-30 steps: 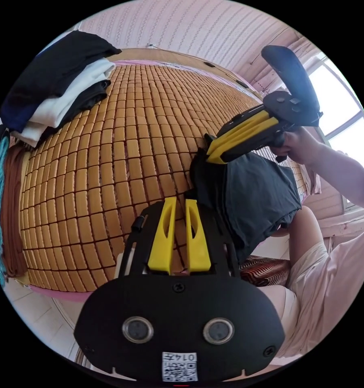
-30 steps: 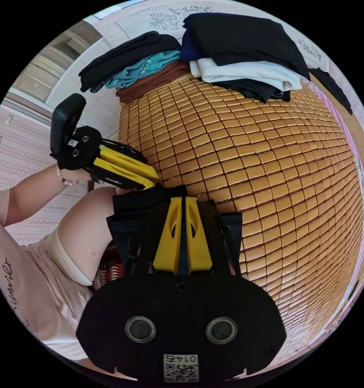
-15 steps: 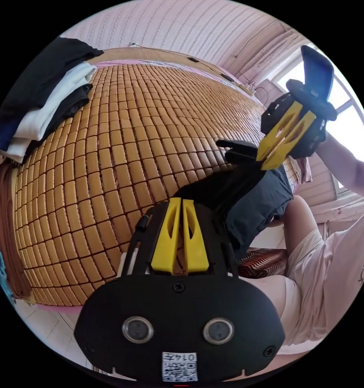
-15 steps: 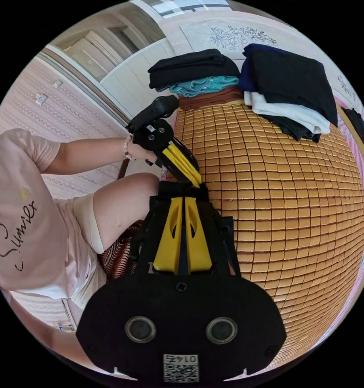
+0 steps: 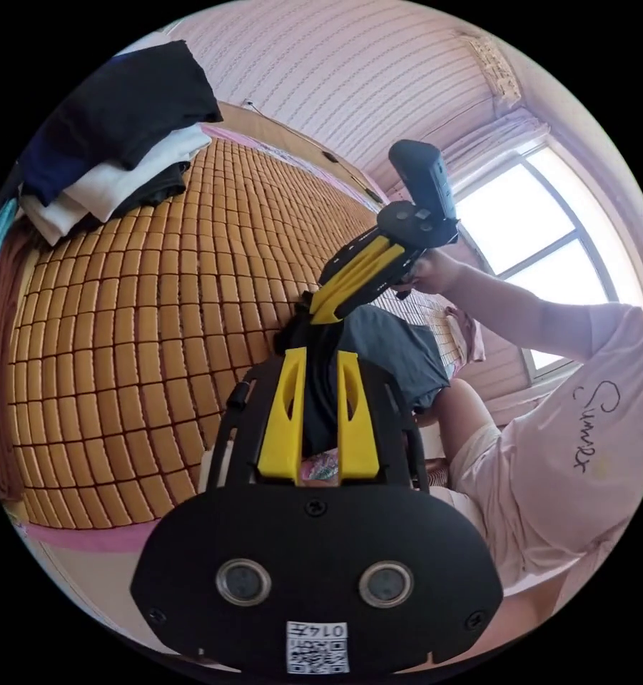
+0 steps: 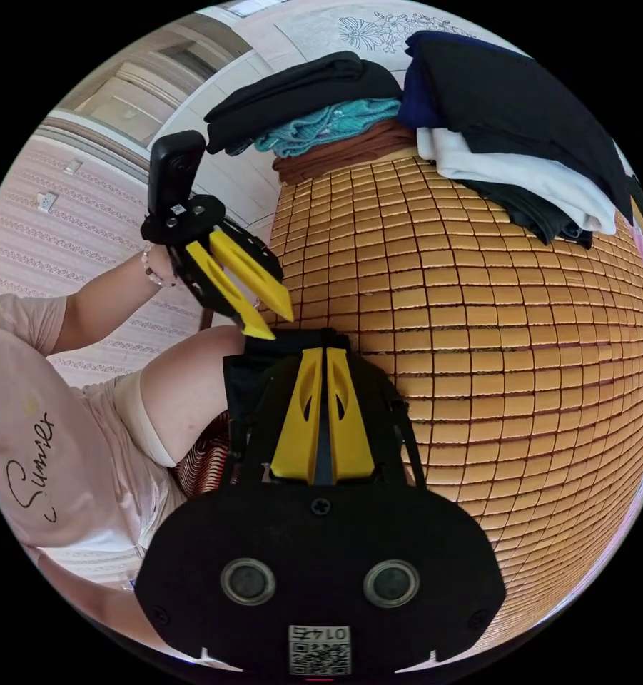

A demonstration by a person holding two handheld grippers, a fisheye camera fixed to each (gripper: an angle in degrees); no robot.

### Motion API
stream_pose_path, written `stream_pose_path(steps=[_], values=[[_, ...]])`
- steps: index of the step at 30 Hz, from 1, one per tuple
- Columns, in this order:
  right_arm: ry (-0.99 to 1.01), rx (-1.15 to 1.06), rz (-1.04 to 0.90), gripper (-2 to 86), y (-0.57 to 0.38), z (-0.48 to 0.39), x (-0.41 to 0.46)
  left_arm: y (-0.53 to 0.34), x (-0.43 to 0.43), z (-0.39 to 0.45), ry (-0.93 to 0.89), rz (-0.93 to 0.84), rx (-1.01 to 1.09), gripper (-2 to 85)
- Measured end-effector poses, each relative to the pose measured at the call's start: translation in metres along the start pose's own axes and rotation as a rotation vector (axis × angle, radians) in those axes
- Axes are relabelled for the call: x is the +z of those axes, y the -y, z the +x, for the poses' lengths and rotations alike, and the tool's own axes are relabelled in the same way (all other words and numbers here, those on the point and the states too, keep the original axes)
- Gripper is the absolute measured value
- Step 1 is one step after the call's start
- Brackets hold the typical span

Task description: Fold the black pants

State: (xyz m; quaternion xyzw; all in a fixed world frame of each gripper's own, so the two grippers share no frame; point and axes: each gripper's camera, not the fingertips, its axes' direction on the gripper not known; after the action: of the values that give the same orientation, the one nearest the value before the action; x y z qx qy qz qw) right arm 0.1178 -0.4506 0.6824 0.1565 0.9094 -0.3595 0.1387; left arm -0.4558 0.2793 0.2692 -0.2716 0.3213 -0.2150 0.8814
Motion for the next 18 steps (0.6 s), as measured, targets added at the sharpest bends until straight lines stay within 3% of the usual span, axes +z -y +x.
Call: stream_pose_path(steps=[3,10,14,18], values=[[0.006,-0.007,0.007,0.0,0.002,-0.003,-0.001,-0.004,0.009,0.0,0.109,-0.056,-0.02,10.2],[0.019,-0.006,0.05,0.5,-0.005,-0.017,-0.015,0.014,0.015,0.018,0.061,-0.171,-0.049,2.4],[-0.142,0.117,0.151,1.0,-0.026,-0.025,-0.028,0.007,0.026,0.022,0.298,-0.33,-0.148,5.6],[-0.258,0.223,0.162,4.0,-0.061,-0.028,-0.033,-0.005,0.008,0.051,0.419,-0.247,-0.167,5.9]])
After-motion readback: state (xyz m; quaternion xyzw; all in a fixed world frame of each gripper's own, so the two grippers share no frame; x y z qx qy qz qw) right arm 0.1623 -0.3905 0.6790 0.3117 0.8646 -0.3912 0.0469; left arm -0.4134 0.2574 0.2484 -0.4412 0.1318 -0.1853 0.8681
